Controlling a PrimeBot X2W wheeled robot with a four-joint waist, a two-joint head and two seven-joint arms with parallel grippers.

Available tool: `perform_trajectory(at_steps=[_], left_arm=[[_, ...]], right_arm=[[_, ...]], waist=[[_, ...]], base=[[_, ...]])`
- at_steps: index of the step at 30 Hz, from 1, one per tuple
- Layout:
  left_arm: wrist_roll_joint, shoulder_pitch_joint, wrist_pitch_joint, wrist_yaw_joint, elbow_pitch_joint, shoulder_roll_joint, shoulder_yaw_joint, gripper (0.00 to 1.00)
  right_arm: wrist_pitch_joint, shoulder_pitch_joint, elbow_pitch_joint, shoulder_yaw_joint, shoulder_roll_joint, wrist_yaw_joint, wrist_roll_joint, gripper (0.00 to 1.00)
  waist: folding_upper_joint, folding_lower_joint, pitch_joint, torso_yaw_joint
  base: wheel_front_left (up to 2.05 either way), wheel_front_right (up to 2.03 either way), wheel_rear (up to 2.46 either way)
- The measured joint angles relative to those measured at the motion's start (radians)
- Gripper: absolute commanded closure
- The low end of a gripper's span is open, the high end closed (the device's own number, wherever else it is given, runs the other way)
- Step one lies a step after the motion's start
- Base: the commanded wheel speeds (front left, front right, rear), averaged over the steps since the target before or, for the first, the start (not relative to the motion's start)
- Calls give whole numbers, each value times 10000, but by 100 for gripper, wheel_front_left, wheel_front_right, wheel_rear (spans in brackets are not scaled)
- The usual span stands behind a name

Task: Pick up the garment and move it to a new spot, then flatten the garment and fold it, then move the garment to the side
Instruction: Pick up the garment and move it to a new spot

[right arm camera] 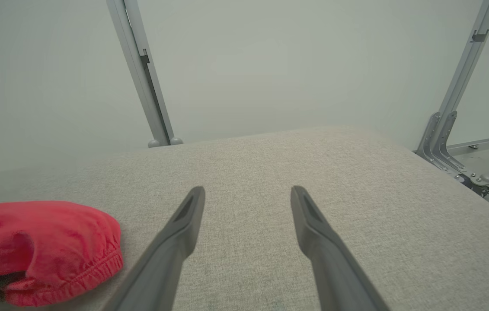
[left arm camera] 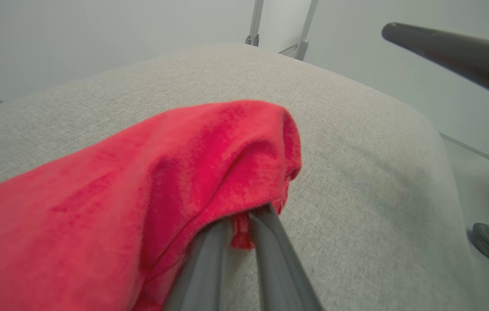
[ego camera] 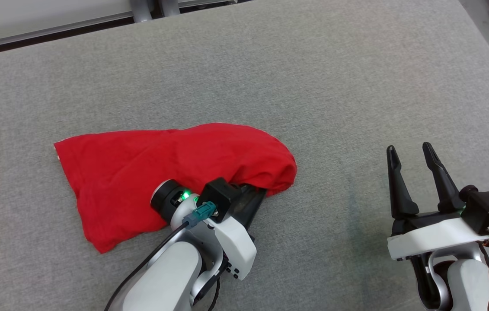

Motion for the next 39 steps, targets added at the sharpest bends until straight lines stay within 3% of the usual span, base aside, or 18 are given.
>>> perform_trajectory(at_steps=[1, 2, 12, 16, 28, 39], left_arm=[[-35, -4, -54, -2, 81, 0, -79, 3], [-84, -6, -121, -2, 136, 4, -130, 0], [-341, 486, -966, 59, 462, 65, -226, 0], [-558, 957, -1390, 303, 497, 213, 31, 0], [-1469, 2145, -2217, 1616, -190, 928, 2159, 0], [-1624, 2877, -2293, 2029, -510, 1797, 3475, 0]], right_arm=[[-10, -4, 50, -10, 0, 0, 17, 0], [-13, -11, 86, -2, 2, 0, 17, 0], [-6, -41, 339, -25, 12, 0, -48, 0], [100, 125, 370, -59, 10, 0, -107, 0], [616, 732, -59, -278, -44, 0, -242, 0], [940, 1322, -347, -299, -121, 0, -234, 0]], waist=[[0, 0, 18, 45], [0, 0, 12, 104], [0, 0, -617, 843], [0, 0, -1062, 1283], [0, 0, -2199, 2620], [0, 0, -2901, 3056]], base=[[0, 0, 0], [0, 0, 0], [0, 0, 0], [0, 0, 0], [0, 0, 0], [0, 0, 0]])
